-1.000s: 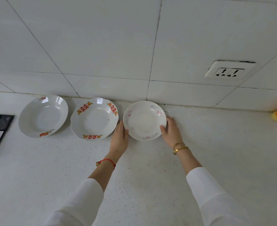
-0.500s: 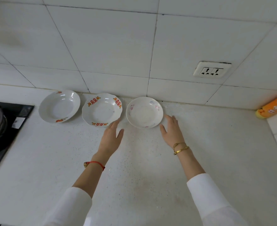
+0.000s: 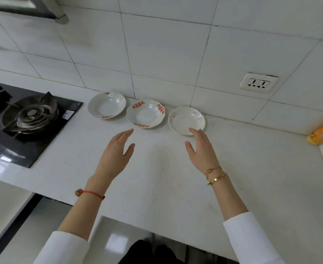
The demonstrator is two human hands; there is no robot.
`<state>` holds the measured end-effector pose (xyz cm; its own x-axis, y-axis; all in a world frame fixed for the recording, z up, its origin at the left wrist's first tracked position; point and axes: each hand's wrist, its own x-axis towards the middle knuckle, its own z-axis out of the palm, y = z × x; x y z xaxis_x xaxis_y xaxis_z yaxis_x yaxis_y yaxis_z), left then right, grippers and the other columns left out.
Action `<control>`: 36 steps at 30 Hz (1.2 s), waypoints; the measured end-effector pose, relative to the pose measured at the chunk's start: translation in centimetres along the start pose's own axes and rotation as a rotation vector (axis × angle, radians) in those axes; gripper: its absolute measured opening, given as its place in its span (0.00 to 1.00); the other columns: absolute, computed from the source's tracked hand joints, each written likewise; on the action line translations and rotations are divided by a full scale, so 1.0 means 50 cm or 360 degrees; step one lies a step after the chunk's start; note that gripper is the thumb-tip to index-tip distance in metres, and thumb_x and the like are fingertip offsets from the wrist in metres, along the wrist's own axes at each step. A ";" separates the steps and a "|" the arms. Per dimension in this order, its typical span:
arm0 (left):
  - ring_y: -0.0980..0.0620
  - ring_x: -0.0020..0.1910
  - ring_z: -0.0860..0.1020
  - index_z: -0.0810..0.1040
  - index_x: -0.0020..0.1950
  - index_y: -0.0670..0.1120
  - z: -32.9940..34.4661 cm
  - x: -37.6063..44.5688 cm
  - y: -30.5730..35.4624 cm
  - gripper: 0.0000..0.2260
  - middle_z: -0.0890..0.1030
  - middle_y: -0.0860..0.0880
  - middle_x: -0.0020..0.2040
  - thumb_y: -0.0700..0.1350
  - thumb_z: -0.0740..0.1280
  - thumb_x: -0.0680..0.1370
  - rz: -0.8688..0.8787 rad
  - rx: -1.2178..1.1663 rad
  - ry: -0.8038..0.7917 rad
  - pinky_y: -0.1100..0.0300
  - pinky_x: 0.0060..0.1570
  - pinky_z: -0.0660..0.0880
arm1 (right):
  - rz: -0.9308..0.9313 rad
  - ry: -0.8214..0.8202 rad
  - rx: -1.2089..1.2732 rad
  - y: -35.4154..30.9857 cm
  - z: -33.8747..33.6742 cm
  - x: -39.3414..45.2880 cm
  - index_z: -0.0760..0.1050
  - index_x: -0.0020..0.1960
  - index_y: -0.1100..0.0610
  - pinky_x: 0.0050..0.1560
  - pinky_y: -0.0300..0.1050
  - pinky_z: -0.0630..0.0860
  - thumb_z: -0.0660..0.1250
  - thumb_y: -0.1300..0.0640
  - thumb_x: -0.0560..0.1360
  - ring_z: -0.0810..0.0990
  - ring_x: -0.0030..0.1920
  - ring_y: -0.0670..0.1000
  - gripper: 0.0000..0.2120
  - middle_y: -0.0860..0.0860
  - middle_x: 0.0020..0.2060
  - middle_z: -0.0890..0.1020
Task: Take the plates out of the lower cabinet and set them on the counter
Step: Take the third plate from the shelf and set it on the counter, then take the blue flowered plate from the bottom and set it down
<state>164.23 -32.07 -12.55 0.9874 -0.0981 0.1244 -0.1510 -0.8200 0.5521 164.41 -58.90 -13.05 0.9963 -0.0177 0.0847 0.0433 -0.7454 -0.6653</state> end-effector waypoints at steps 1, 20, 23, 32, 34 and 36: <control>0.48 0.69 0.70 0.66 0.74 0.47 -0.013 -0.022 -0.005 0.22 0.72 0.48 0.70 0.46 0.63 0.80 0.0004 0.0002 0.0022 0.56 0.68 0.66 | -0.0028 -0.0013 -0.0009 -0.013 0.004 -0.013 0.62 0.72 0.56 0.71 0.45 0.60 0.59 0.55 0.80 0.55 0.77 0.53 0.22 0.54 0.72 0.65; 0.52 0.68 0.70 0.67 0.74 0.50 -0.249 -0.446 -0.224 0.21 0.72 0.52 0.70 0.46 0.62 0.80 -0.0111 0.0009 0.0182 0.60 0.65 0.68 | -0.0251 -0.0099 -0.0020 -0.289 0.172 -0.317 0.62 0.73 0.54 0.68 0.34 0.53 0.58 0.54 0.80 0.60 0.74 0.50 0.21 0.51 0.72 0.67; 0.52 0.67 0.71 0.68 0.73 0.49 -0.288 -0.526 -0.275 0.21 0.73 0.51 0.69 0.45 0.63 0.80 -0.0087 0.0034 0.0142 0.61 0.66 0.66 | -0.0210 -0.0074 -0.0002 -0.333 0.224 -0.395 0.63 0.73 0.54 0.67 0.34 0.54 0.58 0.54 0.80 0.62 0.73 0.50 0.21 0.51 0.71 0.68; 0.49 0.66 0.74 0.69 0.72 0.47 -0.367 -0.712 -0.364 0.20 0.74 0.50 0.69 0.45 0.62 0.80 -0.0066 0.0079 0.0094 0.56 0.66 0.69 | -0.0172 -0.0115 -0.0026 -0.430 0.325 -0.585 0.63 0.72 0.53 0.67 0.36 0.57 0.58 0.53 0.80 0.64 0.71 0.49 0.20 0.49 0.70 0.70; 0.48 0.66 0.74 0.69 0.72 0.47 -0.379 -0.737 -0.376 0.20 0.75 0.49 0.68 0.46 0.62 0.80 -0.0079 0.0078 0.0099 0.53 0.66 0.70 | -0.0190 -0.0120 -0.0026 -0.445 0.337 -0.609 0.64 0.72 0.52 0.66 0.35 0.57 0.58 0.53 0.80 0.64 0.71 0.48 0.20 0.49 0.69 0.70; 0.48 0.66 0.74 0.69 0.72 0.47 -0.384 -0.762 -0.386 0.19 0.75 0.49 0.68 0.46 0.62 0.80 -0.0094 0.0065 0.0106 0.52 0.66 0.71 | -0.0202 -0.0138 -0.0029 -0.454 0.346 -0.632 0.64 0.72 0.52 0.65 0.35 0.57 0.58 0.52 0.80 0.65 0.71 0.48 0.20 0.48 0.69 0.70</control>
<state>128.60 -1.68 -12.09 0.9889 -0.0123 0.1481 -0.0893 -0.8457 0.5261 133.26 -29.92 -13.47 0.9856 0.1346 0.1024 0.1689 -0.7499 -0.6396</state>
